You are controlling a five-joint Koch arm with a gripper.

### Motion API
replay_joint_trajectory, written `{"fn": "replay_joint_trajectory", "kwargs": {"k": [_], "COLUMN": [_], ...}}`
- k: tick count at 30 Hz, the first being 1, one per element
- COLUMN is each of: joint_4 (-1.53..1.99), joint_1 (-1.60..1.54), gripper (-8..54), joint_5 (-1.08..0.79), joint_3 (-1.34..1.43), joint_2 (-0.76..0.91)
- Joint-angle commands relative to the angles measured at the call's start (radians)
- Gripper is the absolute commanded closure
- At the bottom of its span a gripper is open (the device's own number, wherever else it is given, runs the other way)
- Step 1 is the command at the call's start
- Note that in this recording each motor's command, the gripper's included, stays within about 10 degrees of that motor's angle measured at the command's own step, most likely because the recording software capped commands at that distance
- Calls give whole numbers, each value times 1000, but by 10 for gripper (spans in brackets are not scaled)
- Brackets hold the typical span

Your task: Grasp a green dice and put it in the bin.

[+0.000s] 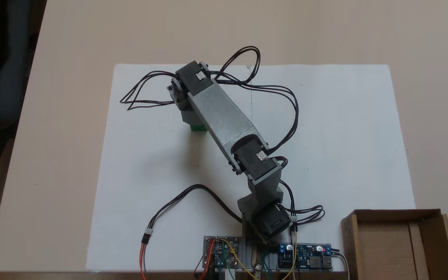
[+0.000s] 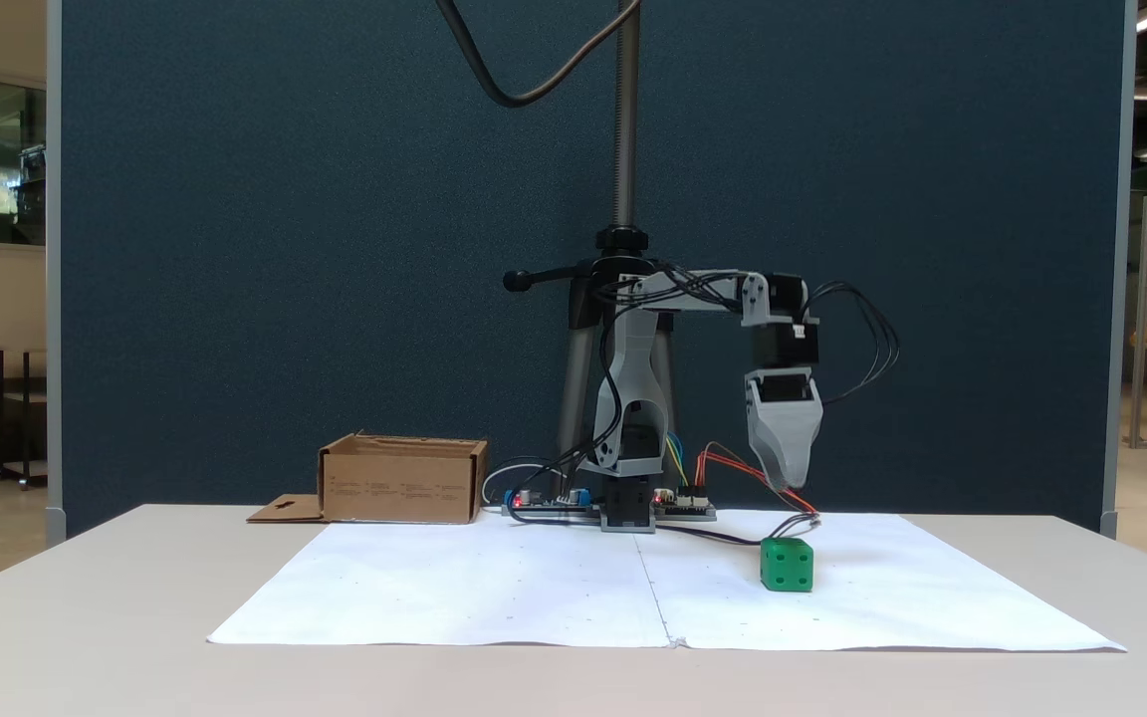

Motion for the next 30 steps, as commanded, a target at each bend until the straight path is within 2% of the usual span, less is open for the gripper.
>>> {"fn": "replay_joint_trajectory", "kwargs": {"k": [1,11,30], "joint_4": [-57,-204,-291], "joint_1": [-12,-11,-11], "gripper": [22,24,24], "joint_5": [71,69,69], "joint_3": [20,193,206], "joint_2": [20,20,-104]}}
